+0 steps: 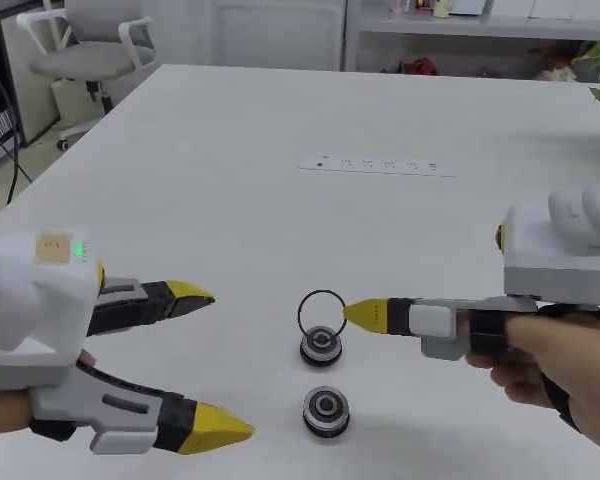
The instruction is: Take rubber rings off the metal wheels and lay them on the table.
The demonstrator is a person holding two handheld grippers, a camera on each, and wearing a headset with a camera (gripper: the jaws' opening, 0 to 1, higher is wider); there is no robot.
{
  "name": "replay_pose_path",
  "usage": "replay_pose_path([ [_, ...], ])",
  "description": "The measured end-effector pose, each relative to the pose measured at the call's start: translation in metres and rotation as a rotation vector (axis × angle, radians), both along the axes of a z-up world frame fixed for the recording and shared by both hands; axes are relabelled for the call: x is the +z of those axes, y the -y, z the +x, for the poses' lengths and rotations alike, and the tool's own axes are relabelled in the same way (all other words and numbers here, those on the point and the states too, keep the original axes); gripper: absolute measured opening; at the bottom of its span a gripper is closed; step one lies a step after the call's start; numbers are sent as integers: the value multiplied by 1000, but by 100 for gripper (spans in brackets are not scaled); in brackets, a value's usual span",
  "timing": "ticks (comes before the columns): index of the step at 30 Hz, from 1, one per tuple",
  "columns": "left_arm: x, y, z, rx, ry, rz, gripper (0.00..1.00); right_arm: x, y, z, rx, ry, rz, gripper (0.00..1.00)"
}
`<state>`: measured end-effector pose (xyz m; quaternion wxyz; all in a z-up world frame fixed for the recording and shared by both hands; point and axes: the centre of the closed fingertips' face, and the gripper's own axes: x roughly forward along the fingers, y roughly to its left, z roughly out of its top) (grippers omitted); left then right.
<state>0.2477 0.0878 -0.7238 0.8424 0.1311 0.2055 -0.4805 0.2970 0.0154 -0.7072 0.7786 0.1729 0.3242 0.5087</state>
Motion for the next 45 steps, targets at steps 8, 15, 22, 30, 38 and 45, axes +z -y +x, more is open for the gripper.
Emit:
replay_pose_path([
  [8, -6, 0, -5, 13, -13, -8, 79, -6, -13, -9, 39, -5, -21, 0],
  [15, -5, -3, -2, 35, 1, -24, 80, -14, -20, -14, 65, -11, -46, 0],
  [22, -8, 0, -6, 33, -13, -42, 80, -24, -25, -15, 82, -18, -77, 0],
  [30, -7, 1, -7, 34, -23, -70, 80, -46, -25, -19, 88, -25, -129, 0],
  [38, -6, 1, -7, 38, -23, -81, 80, -50, -27, -23, 100, -54, -133, 0],
  [45, -6, 0, -7, 46, -30, -91, 80, -48, -35, -25, 142, 3, -174, 0],
])
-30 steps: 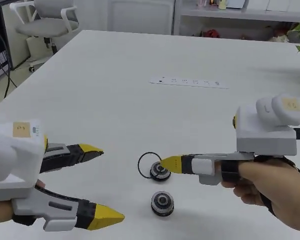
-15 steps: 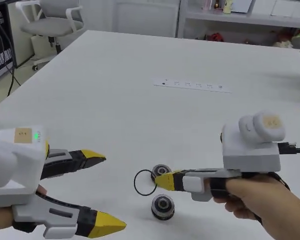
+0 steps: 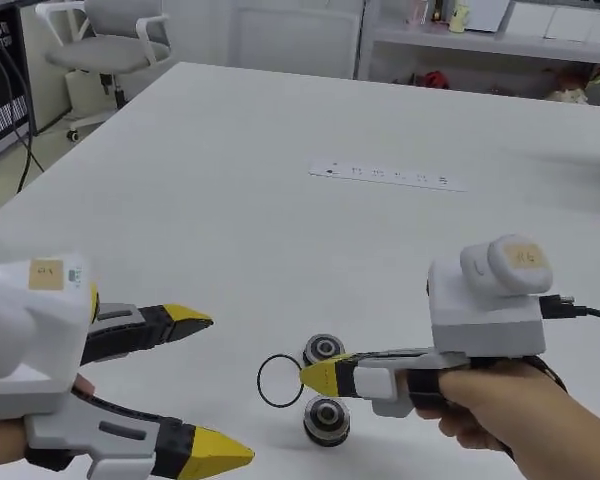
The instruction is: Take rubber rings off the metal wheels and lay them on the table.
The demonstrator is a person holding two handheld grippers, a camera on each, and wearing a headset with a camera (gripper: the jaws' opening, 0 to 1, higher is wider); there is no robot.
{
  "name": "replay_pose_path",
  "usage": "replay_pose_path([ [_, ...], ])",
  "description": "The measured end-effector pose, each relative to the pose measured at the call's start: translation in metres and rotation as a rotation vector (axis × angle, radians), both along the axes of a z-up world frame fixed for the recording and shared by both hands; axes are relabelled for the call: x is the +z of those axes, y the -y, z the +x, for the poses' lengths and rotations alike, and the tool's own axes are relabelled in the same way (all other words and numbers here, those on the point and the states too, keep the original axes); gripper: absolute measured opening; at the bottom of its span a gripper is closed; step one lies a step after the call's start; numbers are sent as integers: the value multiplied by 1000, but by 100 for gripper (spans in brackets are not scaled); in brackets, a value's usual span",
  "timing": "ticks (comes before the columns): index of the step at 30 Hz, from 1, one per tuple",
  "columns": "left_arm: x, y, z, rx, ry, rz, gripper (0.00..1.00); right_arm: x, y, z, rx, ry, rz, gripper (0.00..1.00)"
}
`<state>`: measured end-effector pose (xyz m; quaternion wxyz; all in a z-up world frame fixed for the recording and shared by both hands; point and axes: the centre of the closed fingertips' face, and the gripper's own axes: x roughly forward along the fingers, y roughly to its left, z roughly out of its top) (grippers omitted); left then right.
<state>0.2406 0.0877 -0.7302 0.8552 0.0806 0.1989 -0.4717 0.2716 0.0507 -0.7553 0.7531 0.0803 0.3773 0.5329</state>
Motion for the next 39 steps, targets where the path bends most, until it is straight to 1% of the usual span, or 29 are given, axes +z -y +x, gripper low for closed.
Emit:
replay_pose_path([
  [1, 0, 0, 0, 0, -1, -2, 80, -1, 0, 0, 2, 5, -6, 0],
  [5, -1, 2, -2, -10, -7, -1, 80, -5, -2, 0, 4, -5, -15, 0],
  [7, -2, 2, -3, -13, -9, 2, 80, -7, -1, 3, 2, 9, -27, 0],
  [9, -1, 2, -2, -14, -6, 1, 80, -9, -3, 6, -4, 6, -29, 0],
  [12, 0, 2, -2, -12, -6, -8, 80, -11, -6, 9, -10, -3, -27, 0],
  [15, 0, 2, -2, -9, -7, -11, 80, -17, -13, 10, -4, -12, -36, 0],
  [16, 0, 1, -2, -7, -9, -11, 80, -19, -13, 10, 0, -18, -36, 0],
  [19, -1, 1, -2, -8, -9, -9, 80, -23, -16, 14, -23, -53, -26, 0],
  [21, -1, 1, -2, -9, -10, -10, 80, -25, -17, 15, -28, -57, -25, 0],
  [26, -2, 1, -2, -9, -15, -9, 80, -34, -15, 19, -31, -44, -50, 0],
  [31, -2, 1, -2, -9, -20, -6, 80, -39, -11, 24, -35, -10, -79, 0],
  [35, -4, 1, -2, -10, -26, 0, 79, -42, -9, 25, -50, -23, -77, 0],
  [39, -4, 1, -2, -12, -25, 2, 79, -46, -7, 25, -46, -8, -94, 0],
])
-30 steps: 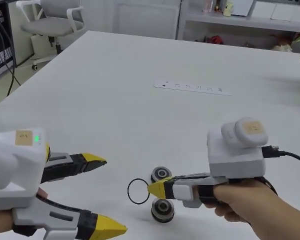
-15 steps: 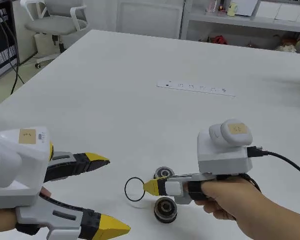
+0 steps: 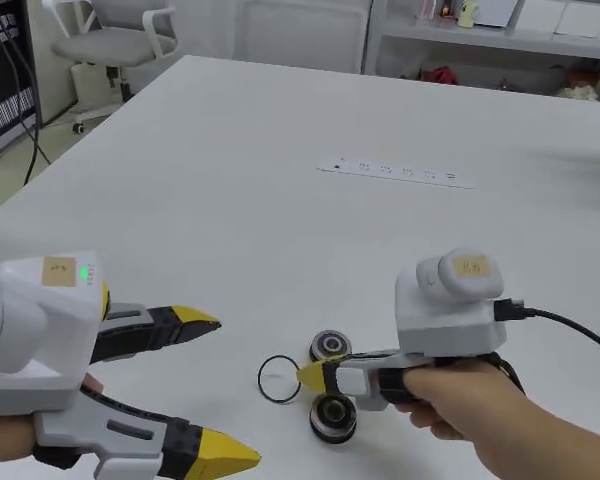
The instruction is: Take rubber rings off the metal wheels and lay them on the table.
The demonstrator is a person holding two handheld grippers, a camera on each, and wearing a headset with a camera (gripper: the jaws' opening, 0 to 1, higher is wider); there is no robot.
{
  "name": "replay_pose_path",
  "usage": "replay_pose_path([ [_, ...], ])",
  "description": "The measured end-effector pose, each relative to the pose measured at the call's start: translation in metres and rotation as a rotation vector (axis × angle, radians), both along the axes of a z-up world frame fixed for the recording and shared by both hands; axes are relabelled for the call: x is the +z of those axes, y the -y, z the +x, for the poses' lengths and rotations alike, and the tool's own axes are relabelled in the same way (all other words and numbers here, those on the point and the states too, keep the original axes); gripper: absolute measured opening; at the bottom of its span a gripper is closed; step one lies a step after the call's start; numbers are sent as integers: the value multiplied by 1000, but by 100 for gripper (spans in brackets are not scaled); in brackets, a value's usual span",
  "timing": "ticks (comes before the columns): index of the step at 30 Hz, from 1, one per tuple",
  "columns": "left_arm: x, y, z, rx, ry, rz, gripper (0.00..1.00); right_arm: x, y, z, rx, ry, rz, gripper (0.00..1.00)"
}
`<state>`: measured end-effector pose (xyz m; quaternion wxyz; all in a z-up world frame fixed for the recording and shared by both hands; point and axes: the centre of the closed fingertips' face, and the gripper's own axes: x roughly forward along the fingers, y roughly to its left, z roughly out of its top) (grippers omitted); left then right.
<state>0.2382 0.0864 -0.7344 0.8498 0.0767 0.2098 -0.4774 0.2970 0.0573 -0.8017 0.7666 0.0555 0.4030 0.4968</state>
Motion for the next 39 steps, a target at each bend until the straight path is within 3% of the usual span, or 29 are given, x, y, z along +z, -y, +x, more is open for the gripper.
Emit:
replay_pose_path([
  [14, -1, 1, -2, -9, -6, 3, 79, -1, 5, 0, 40, 58, -37, 2],
  [26, -2, 1, -2, -6, -12, 2, 79, 22, 12, 11, 26, 101, 4, 4],
  [39, -3, 1, -3, -14, -16, 5, 78, 41, 22, 12, 61, 152, 18, 8],
])
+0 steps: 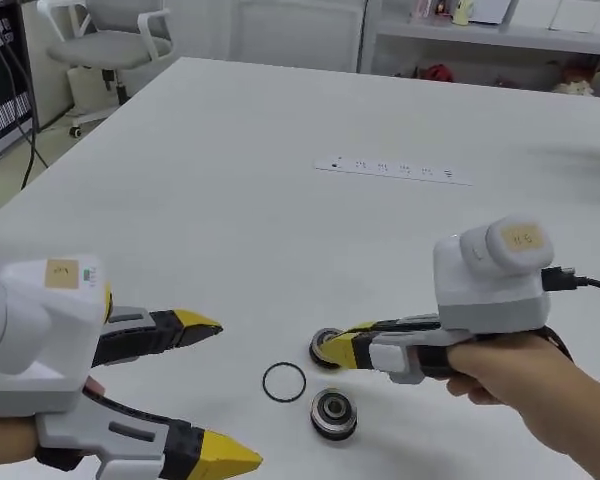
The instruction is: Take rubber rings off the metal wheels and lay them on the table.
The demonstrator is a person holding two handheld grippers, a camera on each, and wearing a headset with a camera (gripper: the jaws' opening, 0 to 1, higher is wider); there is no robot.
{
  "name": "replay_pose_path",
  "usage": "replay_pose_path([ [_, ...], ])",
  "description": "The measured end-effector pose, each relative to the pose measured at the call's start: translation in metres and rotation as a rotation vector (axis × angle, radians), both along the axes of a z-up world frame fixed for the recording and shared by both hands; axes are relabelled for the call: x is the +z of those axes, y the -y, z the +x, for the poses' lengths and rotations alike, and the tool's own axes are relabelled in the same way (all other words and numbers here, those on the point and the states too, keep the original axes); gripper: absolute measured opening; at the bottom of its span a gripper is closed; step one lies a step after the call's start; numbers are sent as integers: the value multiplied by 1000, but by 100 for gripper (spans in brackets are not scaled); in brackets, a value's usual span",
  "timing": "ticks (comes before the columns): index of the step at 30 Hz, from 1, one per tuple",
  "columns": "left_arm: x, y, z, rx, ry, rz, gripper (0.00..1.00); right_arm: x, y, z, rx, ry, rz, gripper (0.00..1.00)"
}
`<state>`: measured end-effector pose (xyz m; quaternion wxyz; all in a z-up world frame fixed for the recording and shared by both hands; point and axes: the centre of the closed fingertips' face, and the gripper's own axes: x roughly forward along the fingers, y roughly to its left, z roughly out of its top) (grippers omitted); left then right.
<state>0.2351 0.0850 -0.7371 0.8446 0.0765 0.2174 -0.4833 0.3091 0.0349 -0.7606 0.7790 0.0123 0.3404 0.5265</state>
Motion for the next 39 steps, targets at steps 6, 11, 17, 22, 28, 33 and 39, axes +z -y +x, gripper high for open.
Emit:
replay_pose_path([
  [6, 1, 0, 0, -3, 4, 2, 78, 11, 6, -3, 24, 10, 23, 15],
  [11, 0, 1, -1, -4, 0, 2, 78, 6, 17, -4, 87, 69, -27, 20],
  [17, -1, 2, -2, -9, -9, 5, 78, -6, 24, -17, 189, 96, -83, 24],
  [22, -2, 2, -3, -13, -14, 7, 78, -13, 26, -27, 270, 120, -121, 27],
  [28, -2, 3, -4, -30, -11, 0, 77, -25, 29, -37, 338, 128, -175, 28],
  [33, 11, 10, -5, -39, -28, -72, 77, -32, 32, -40, 364, 134, -201, 28],
  [39, 40, 29, -3, -78, -8, -152, 77, -35, 33, -41, 380, 135, -216, 28],
])
